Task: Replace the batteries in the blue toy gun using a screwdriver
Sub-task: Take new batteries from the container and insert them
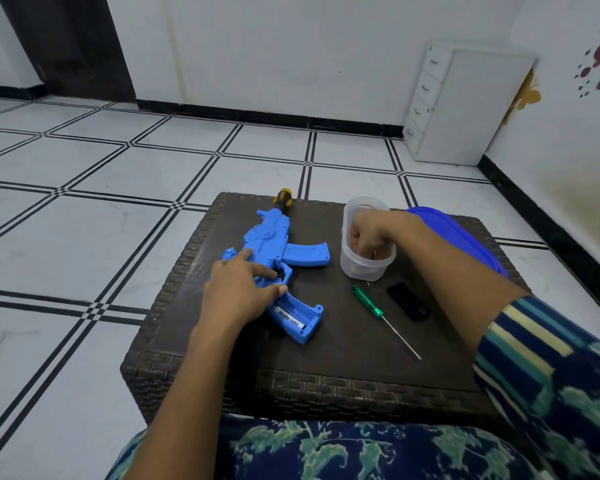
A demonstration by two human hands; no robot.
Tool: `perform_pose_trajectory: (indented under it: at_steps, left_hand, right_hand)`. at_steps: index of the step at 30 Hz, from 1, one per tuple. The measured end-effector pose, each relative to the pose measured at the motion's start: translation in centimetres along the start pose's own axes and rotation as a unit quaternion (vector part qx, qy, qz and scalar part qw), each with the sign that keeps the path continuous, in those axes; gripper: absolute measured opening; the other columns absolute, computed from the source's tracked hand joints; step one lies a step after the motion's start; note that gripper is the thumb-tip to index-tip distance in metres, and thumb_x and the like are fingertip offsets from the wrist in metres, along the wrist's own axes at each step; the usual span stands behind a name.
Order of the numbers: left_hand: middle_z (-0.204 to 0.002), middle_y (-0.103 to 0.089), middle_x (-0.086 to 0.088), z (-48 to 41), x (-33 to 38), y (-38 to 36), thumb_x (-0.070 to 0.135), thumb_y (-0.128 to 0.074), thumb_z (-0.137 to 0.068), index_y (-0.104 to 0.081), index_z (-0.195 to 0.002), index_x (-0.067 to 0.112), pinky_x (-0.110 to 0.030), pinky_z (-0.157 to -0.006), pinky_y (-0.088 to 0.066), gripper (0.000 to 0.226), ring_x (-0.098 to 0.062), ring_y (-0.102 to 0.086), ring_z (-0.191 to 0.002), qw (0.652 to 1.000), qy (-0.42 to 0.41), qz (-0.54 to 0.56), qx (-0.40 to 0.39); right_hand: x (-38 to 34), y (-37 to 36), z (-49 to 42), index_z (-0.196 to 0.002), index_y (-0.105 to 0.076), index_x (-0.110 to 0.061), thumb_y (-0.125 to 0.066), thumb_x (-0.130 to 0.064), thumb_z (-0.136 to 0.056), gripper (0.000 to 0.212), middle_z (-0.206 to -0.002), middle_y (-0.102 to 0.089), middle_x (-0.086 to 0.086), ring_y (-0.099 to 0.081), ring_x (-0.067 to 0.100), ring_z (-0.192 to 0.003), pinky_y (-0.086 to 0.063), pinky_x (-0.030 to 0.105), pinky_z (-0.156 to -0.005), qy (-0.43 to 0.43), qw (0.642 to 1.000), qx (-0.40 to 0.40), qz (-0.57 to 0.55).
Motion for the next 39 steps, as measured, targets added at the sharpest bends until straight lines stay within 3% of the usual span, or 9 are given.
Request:
perform_pose_trajectory:
  at_steps: [10,12,15,17,18,23,28,32,39]
  left_hand:
    - [-0.157,-0.030,0.005,0.6,0.7,0.3,0.049,-0.071,-0.080,-0.068,-0.117,0.035,-0.045,-0.112,-0.027,0.039,-0.026,-0.022,-0.143,1.000,0.003,-0.017,-0.002]
    - [-0.157,-0.030,0.005,0.7,0.8,0.4,0.048,-0.071,-0.081,-0.068,-0.117,0.034,-0.045,-0.112,-0.027,0.039,-0.026,-0.022,-0.143,1.000,0.003,-0.016,-0.002]
    - [-0.157,-0.031,0.005,0.7,0.8,0.5,0.048,-0.071,-0.081,-0.069,-0.117,0.033,-0.045,-0.111,-0.029,0.039,-0.026,-0.023,-0.142,1.000,0.004,-0.022,-0.003]
    - [-0.156,-0.032,0.004,0.7,0.9,0.6,0.049,-0.070,-0.081,-0.069,-0.117,0.034,-0.045,-0.110,-0.030,0.039,-0.027,-0.024,-0.141,1.000,0.004,-0.029,-0.003]
    - [-0.156,-0.033,0.004,0.7,1.0,0.6,0.049,-0.070,-0.081,-0.069,-0.117,0.034,-0.045,-0.110,-0.030,0.039,-0.027,-0.025,-0.141,0.999,0.004,-0.033,-0.004]
    - [-0.158,-0.030,0.001,0.6,0.9,0.5,0.047,-0.071,-0.081,-0.069,-0.118,0.031,-0.044,-0.112,-0.029,0.040,-0.028,-0.023,-0.142,1.000,0.004,-0.029,-0.002]
    - [-0.157,-0.030,0.001,0.5,0.8,0.5,0.047,-0.072,-0.080,-0.069,-0.117,0.031,-0.043,-0.112,-0.029,0.040,-0.027,-0.022,-0.142,1.000,0.004,-0.020,0.001]
    - [-0.157,-0.032,0.000,0.3,0.8,0.5,0.046,-0.073,-0.079,-0.070,-0.116,0.030,-0.043,-0.111,-0.030,0.040,-0.028,-0.023,-0.142,1.000,0.006,-0.020,0.003]
    - [-0.152,-0.039,-0.001,0.6,0.8,0.6,0.044,-0.074,-0.079,-0.071,-0.116,0.027,-0.043,-0.109,-0.033,0.041,-0.027,-0.028,-0.139,1.000,0.001,-0.006,0.006]
  right_hand:
    - [0.6,0.0,0.2,-0.085,-0.071,0.001,-0.065,0.000,-0.078,0.009,-0.078,-0.069,0.014,-0.066,0.025,-0.069,-0.051,0.026,-0.056,0.055,0.995,0.085,-0.025]
    - [0.7,1.7,1.7,-0.081,-0.070,-0.003,-0.070,-0.004,-0.076,0.005,-0.076,-0.072,0.011,-0.071,0.021,-0.064,-0.057,0.028,-0.059,0.051,0.979,0.180,-0.077]
    - [0.4,4.1,7.3,-0.080,-0.069,-0.007,-0.073,-0.002,-0.072,0.010,-0.064,-0.072,0.008,-0.071,0.015,-0.056,-0.060,0.028,-0.061,0.079,0.872,0.347,-0.335]
    - [-1.2,2.8,10.5,-0.087,-0.071,-0.003,-0.070,0.005,-0.075,0.015,-0.069,-0.073,0.013,-0.074,0.020,-0.061,-0.060,0.027,-0.063,0.117,0.798,0.305,-0.507]
    - [-2.3,1.3,11.5,-0.090,-0.071,-0.002,-0.069,0.008,-0.076,0.017,-0.073,-0.074,0.016,-0.074,0.023,-0.065,-0.061,0.028,-0.066,0.127,0.784,0.269,-0.545]
    - [-5.8,-5.8,11.8,-0.082,-0.074,-0.005,-0.079,0.003,-0.072,0.014,-0.076,-0.075,0.012,-0.075,0.022,-0.073,-0.062,0.039,-0.075,0.129,0.848,0.161,-0.489]
    - [-6.3,-6.1,12.2,-0.080,-0.075,-0.012,-0.083,-0.015,-0.074,0.011,-0.071,-0.072,-0.002,-0.069,0.011,-0.064,-0.058,0.023,-0.062,0.155,0.897,0.224,-0.349]
    - [-7.3,-6.1,12.4,-0.079,-0.075,-0.014,-0.078,-0.017,-0.079,0.004,-0.073,-0.071,-0.004,-0.064,0.006,-0.064,-0.057,0.026,-0.062,0.172,0.928,0.232,-0.236]
    - [-7.2,-6.8,11.7,-0.071,-0.074,-0.015,-0.080,-0.011,-0.077,0.009,-0.071,-0.063,-0.007,-0.060,0.010,-0.068,-0.050,0.028,-0.068,0.124,0.947,0.198,-0.218]
Point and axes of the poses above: each hand's wrist, its own z-axis away from the middle knuckle, its own y-axis out of the back of the hand, x = y × z, the point moved 6 cm from there along -z, towards the middle knuckle
